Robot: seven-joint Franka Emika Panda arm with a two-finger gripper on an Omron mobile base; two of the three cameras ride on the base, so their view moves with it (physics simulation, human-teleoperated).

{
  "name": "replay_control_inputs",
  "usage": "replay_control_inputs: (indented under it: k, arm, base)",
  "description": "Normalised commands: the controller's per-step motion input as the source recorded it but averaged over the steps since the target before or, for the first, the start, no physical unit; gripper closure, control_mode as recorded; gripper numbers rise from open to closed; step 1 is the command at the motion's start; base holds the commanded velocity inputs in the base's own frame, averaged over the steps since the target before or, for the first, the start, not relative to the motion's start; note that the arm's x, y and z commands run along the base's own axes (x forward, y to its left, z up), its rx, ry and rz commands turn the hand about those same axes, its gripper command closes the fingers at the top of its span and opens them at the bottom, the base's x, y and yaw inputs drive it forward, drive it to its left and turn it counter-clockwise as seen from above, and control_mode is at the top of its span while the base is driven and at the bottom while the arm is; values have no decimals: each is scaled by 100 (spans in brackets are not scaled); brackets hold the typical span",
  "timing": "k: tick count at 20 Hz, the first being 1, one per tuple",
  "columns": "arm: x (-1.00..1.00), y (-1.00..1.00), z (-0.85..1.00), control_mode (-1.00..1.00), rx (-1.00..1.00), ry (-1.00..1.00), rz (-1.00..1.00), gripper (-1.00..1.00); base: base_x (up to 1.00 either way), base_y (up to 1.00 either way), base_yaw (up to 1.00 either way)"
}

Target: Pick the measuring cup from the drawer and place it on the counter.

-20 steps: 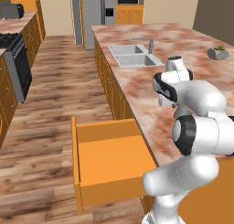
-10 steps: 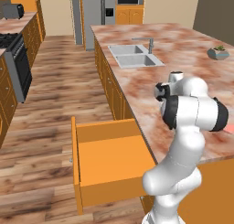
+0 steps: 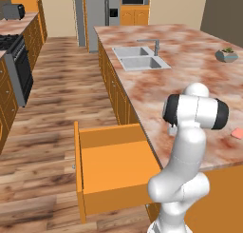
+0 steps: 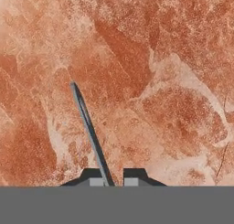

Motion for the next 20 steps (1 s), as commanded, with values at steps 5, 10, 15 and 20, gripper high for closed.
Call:
replay_control_inputs:
  k: [5,10,15,20]
  arm:
    - [0,4,-72,-100,2,-1,0,-100]
    - [0,20,93,-100,8,-1,0,-100]
    - [-4,42,100,-100,0,0,0,-100]
    - [-57,95,88,-100,-14,-21,0,-100]
  base:
    - [0,0,0]
    - [0,0,0]
    - [0,0,0]
    - [0,0,0]
